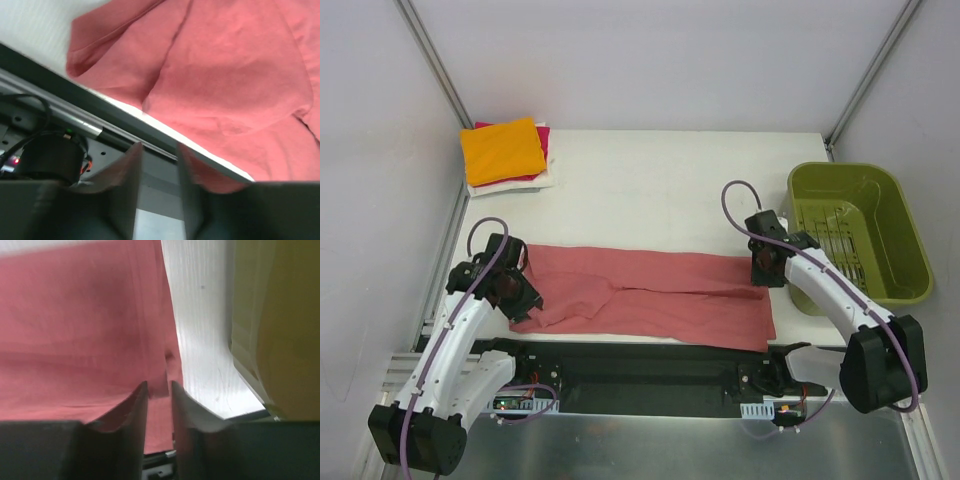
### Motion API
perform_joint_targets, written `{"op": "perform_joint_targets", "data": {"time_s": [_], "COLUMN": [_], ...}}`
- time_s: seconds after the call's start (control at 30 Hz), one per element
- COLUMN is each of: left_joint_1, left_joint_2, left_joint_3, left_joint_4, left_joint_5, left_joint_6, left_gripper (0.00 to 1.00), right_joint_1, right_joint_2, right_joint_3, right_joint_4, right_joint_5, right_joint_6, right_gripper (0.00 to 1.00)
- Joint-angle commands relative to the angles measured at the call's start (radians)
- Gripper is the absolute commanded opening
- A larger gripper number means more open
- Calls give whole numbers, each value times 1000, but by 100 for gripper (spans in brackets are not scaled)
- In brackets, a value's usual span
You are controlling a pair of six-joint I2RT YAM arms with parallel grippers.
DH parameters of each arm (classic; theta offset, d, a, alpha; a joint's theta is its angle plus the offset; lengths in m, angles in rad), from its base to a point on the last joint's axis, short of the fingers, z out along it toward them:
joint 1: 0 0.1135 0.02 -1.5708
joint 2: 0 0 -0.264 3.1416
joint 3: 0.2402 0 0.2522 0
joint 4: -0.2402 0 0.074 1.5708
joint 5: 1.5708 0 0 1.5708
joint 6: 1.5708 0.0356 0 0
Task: Fold and stack the t-shirts
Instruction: Fold the other side of the tshirt into a rectangle, then rotate the tshirt 90 degrees
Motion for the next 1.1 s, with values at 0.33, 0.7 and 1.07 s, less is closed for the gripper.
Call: {"op": "perform_joint_targets", "data": {"time_s": [0.33,0.7,1.07], "left_joint_1": [3,-6,-69], "left_joint_2": [56,568,1136], "left_joint_3": [82,-63,471], "left_joint_4": [159,690,744], "left_joint_5": [156,423,462], "left_joint_6": [15,1,11], "left_gripper": [99,99,99], "right_joint_1": [118,195,195], "right_joint_2": [4,268,243], "right_joint_3": [110,130,-41], "right_joint_4": [12,178,183], "right_joint_5": [-258,-466,-510], "right_joint_6": [-22,38,24], "right_gripper": [99,100,100]}}
